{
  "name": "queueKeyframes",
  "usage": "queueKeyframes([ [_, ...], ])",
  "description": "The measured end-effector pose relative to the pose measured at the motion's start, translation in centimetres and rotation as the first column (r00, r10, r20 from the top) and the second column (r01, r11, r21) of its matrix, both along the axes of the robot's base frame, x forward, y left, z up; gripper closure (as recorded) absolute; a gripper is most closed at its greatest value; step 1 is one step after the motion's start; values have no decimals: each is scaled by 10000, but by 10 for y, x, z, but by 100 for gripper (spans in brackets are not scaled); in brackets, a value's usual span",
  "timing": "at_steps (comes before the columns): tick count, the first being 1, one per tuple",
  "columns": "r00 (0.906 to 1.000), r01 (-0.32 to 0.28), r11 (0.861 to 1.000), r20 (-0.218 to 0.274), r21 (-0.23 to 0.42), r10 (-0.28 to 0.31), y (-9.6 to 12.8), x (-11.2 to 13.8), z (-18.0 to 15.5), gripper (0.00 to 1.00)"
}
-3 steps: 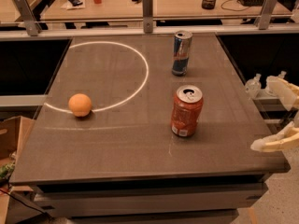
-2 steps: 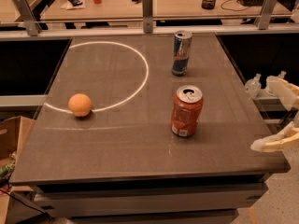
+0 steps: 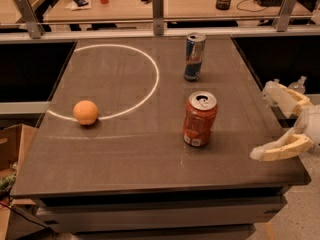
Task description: Pick coke can
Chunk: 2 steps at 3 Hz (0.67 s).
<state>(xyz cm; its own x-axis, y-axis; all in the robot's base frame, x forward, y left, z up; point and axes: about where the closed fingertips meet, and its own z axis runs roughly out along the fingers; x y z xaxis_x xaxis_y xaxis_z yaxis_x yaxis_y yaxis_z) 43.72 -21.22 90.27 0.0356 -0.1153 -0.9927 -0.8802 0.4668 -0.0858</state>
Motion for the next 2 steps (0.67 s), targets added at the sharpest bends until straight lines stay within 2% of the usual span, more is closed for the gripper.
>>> queueKeyframes([
  [2, 9975, -678, 9971, -185, 354, 685, 45, -4, -10, 0],
])
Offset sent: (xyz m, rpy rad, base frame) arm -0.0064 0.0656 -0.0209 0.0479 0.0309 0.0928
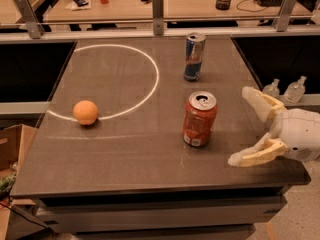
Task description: Pick coke can
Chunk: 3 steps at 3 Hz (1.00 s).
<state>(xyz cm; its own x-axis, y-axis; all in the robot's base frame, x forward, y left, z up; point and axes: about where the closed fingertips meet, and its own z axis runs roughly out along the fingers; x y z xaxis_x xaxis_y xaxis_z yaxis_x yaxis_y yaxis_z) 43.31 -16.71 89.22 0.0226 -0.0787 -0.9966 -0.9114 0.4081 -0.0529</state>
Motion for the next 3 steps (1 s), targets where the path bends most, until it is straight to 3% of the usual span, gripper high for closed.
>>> queueKeyframes([
  [3, 9962, -862, 9961, 103, 182, 860, 62, 13, -9, 0],
])
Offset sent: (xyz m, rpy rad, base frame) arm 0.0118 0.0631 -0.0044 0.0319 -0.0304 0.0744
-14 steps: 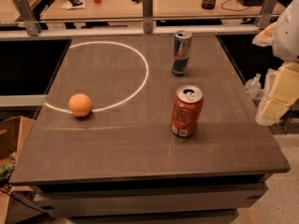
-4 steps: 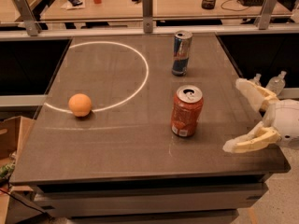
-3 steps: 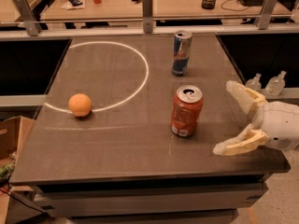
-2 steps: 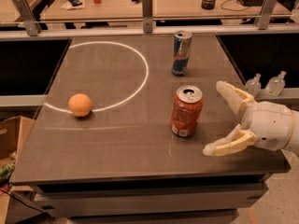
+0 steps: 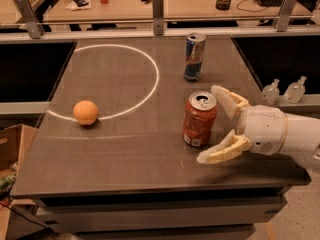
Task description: Pick coke can
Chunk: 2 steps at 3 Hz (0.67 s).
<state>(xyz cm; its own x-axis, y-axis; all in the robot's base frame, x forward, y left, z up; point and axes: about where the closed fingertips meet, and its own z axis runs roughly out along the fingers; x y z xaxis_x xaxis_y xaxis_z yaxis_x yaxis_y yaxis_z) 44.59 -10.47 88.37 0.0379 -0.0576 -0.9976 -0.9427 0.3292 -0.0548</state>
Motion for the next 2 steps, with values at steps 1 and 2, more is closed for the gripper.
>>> queueKeyframes([
  [1, 9990, -448, 9988, -52, -197, 447, 20, 7, -8, 0],
  [2, 9967, -809, 9963, -30, -306, 808, 35, 12, -13, 18],
])
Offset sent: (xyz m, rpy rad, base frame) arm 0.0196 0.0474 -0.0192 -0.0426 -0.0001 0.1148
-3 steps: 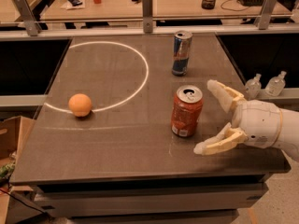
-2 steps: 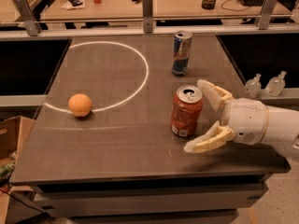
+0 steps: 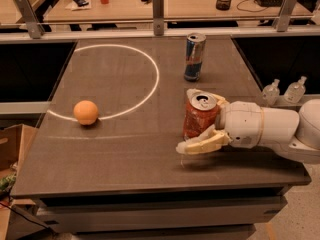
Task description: Pick coke can
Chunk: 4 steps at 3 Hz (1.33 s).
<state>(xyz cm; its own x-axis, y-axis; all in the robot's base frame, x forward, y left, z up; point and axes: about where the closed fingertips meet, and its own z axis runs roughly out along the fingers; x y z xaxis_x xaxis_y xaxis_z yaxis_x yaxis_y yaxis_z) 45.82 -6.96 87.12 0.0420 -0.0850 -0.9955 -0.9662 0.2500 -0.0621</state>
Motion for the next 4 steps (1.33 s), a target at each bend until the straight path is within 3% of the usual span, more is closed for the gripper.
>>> queueKeyframes([
  [3, 9980, -505, 9987, 381, 109, 500, 11, 6, 22, 87],
  [4, 9975, -676, 9962, 239, 550, 663, 3, 15, 49, 100],
])
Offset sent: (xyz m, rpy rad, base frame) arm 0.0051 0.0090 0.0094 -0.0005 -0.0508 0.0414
